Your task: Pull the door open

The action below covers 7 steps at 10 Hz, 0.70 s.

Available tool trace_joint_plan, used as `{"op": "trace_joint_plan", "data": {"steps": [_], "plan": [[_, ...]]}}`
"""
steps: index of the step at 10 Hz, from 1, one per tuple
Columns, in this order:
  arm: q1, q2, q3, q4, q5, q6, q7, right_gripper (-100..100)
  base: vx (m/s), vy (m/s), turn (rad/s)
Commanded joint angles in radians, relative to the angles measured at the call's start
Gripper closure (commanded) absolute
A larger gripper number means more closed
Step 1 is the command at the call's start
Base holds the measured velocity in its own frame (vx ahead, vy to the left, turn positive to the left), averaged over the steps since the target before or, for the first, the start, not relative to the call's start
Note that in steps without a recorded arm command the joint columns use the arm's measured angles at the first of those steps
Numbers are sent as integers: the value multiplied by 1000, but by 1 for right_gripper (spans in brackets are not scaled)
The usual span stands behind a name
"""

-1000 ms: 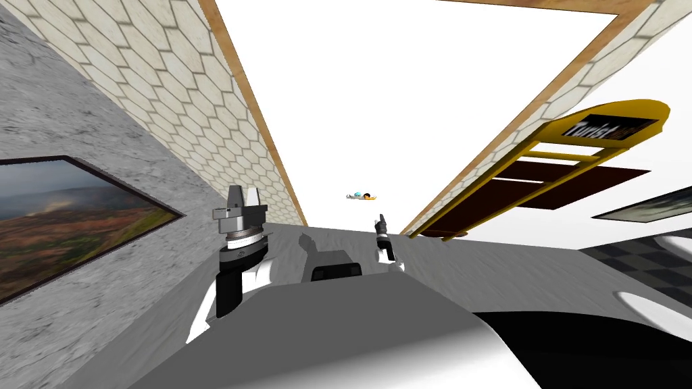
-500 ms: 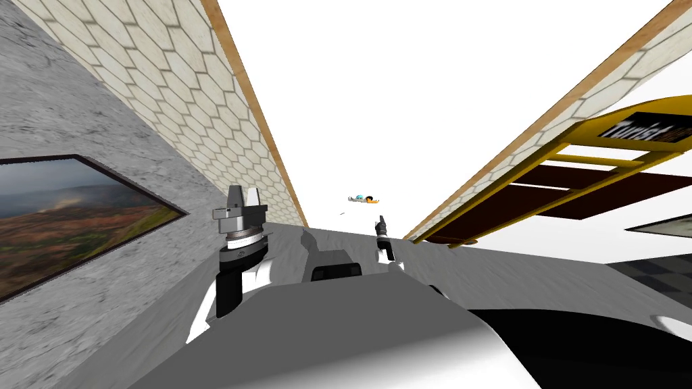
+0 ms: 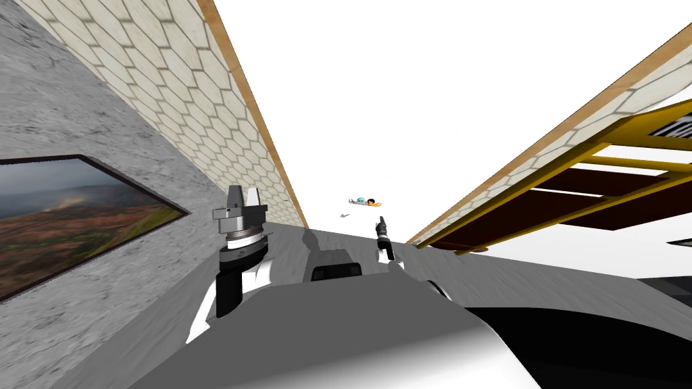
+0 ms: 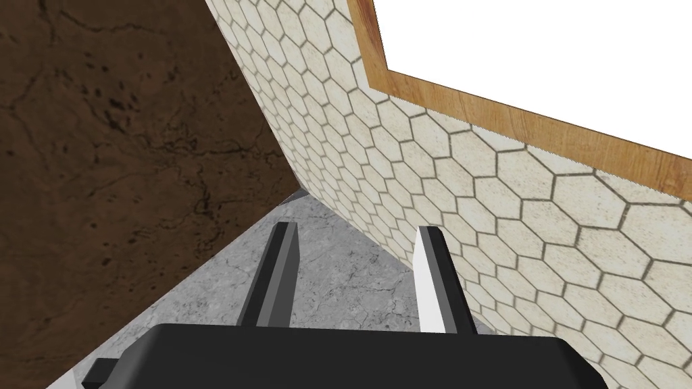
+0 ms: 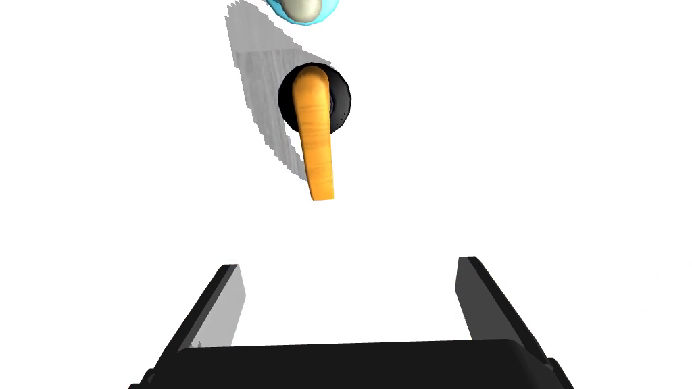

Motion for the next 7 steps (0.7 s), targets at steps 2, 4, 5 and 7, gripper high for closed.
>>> {"op": "trace_joint_plan", "data": {"steps": [2,4,5,7], "plan": [[-24,-3,-4,54,-7,-8,5,-100,70,-31,63],[-46,-6,-7,104,-14,-14,10,-100,110,-64,82],[-57,-8,-8,128,-18,-17,13,-100,108,-49,73],[-26,-37,-24,131,-28,-20,-2,-100,31,-6,-8]]}}
